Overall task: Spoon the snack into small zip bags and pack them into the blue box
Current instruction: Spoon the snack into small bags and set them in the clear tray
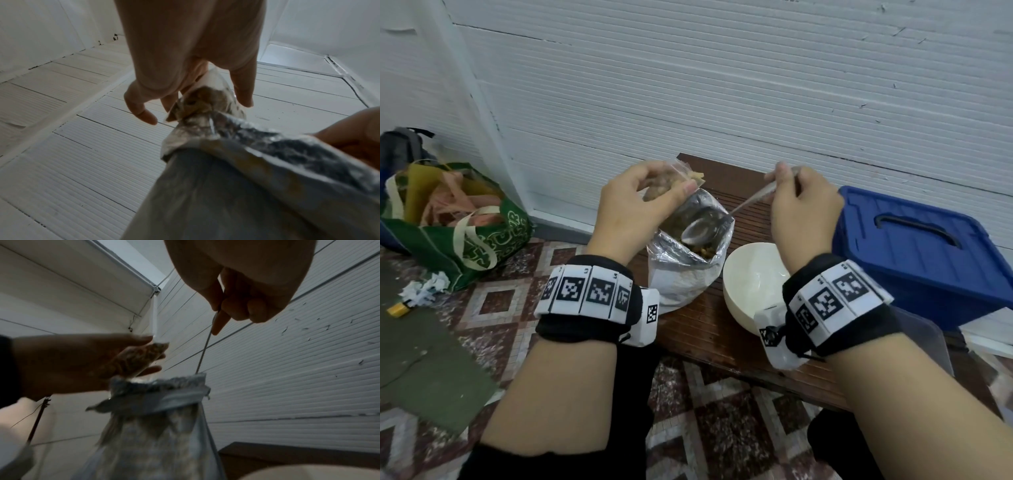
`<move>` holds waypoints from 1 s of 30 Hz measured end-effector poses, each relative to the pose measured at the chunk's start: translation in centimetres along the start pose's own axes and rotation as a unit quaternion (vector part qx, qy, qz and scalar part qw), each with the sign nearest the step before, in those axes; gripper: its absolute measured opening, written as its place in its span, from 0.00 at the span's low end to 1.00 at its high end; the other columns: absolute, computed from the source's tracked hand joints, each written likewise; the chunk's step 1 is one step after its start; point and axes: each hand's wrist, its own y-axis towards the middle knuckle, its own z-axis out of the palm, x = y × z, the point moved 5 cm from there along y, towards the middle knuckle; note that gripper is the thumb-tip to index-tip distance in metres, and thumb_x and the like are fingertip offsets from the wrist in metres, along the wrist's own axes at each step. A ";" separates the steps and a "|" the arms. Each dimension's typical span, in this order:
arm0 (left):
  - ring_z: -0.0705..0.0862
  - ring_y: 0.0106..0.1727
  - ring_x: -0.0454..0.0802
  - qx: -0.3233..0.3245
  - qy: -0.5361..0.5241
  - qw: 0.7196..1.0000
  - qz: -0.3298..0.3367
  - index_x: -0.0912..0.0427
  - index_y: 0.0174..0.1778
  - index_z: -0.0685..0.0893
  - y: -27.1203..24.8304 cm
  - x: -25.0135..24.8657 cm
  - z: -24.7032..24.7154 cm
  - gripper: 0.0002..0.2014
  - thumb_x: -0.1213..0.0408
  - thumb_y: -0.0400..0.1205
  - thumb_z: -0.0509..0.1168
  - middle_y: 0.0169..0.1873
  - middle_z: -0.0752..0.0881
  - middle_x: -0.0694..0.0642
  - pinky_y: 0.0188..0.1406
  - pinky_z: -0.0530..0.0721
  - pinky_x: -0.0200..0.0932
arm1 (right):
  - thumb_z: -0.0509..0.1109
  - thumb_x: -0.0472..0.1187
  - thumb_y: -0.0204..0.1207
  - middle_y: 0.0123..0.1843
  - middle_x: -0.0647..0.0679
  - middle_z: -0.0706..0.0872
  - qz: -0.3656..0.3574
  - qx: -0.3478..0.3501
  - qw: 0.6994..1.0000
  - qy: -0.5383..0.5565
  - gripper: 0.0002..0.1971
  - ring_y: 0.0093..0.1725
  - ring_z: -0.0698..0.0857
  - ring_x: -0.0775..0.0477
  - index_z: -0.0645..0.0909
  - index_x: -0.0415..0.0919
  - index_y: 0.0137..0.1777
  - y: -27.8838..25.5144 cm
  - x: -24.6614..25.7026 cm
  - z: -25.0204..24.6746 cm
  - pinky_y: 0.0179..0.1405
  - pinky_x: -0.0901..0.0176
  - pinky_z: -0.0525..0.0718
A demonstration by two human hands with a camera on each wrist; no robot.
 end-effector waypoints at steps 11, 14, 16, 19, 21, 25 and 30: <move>0.85 0.58 0.36 -0.006 -0.033 0.999 0.043 0.46 0.50 0.89 -0.4 -1.8 0.5 0.19 0.41 0.67 0.74 0.49 0.89 0.39 0.65 0.83 0.49 | 0.67 0.46 0.81 0.29 0.58 0.80 0.048 0.072 0.996 -0.009 0.13 0.30 0.76 0.63 0.85 0.41 0.38 -2.8 -1.9 2.1 0.32 0.82 0.69; 0.85 0.56 0.34 0.009 -0.050 0.997 0.059 0.43 0.47 0.87 -0.7 -2.8 1.2 0.13 0.45 0.70 0.75 0.49 0.89 0.37 0.62 0.84 0.45 | 0.69 0.49 0.79 0.34 0.55 0.84 0.068 0.085 0.994 0.003 0.12 0.35 0.79 0.60 0.86 0.43 0.40 -2.7 -1.8 1.7 0.34 0.84 0.70; 0.86 0.54 0.34 0.023 -0.067 0.995 0.069 0.43 0.48 0.87 -1.0 -3.3 1.9 0.13 0.46 0.70 0.74 0.48 0.90 0.39 0.59 0.84 0.39 | 0.68 0.53 0.79 0.37 0.53 0.86 0.077 0.085 0.993 0.023 0.13 0.38 0.81 0.59 0.86 0.45 0.42 -2.7 -1.8 1.3 0.37 0.80 0.72; 0.86 0.51 0.32 0.055 -0.071 0.992 0.083 0.41 0.48 0.86 -1.4 -4.0 3.4 0.09 0.54 0.74 0.75 0.44 0.90 0.38 0.52 0.83 0.29 | 0.62 0.55 0.82 0.38 0.49 0.86 0.094 0.045 0.992 0.069 0.17 0.36 0.80 0.60 0.87 0.45 0.45 -2.4 -1.7 -0.4 0.37 0.76 0.73; 0.87 0.51 0.34 0.077 -0.080 0.990 0.084 0.40 0.49 0.86 -1.8 -4.1 4.7 0.09 0.56 0.75 0.75 0.44 0.90 0.39 0.50 0.84 0.31 | 0.60 0.53 0.83 0.37 0.49 0.87 0.104 0.016 0.990 0.099 0.18 0.37 0.82 0.60 0.88 0.46 0.43 -2.1 -1.6 -1.8 0.40 0.74 0.75; 0.88 0.52 0.39 0.099 -0.128 0.982 0.096 0.49 0.54 0.88 -3.1 -4.8 7.7 0.11 0.60 0.76 0.75 0.46 0.91 0.44 0.55 0.85 0.41 | 0.63 0.52 0.80 0.31 0.51 0.88 0.118 -0.012 0.981 0.155 0.20 0.39 0.86 0.53 0.90 0.48 0.33 -1.6 -1.8 -4.6 0.47 0.53 0.81; 0.83 0.48 0.23 0.123 -0.148 0.973 0.125 0.57 0.54 0.87 -5.3 -5.8 12.0 0.09 0.67 0.79 0.72 0.44 0.87 0.37 0.50 0.75 0.20 | 0.68 0.45 0.79 0.26 0.48 0.86 0.169 0.018 0.970 0.176 0.17 0.24 0.77 0.58 0.87 0.44 0.29 -2.2 -3.6 -8.1 0.27 0.67 0.71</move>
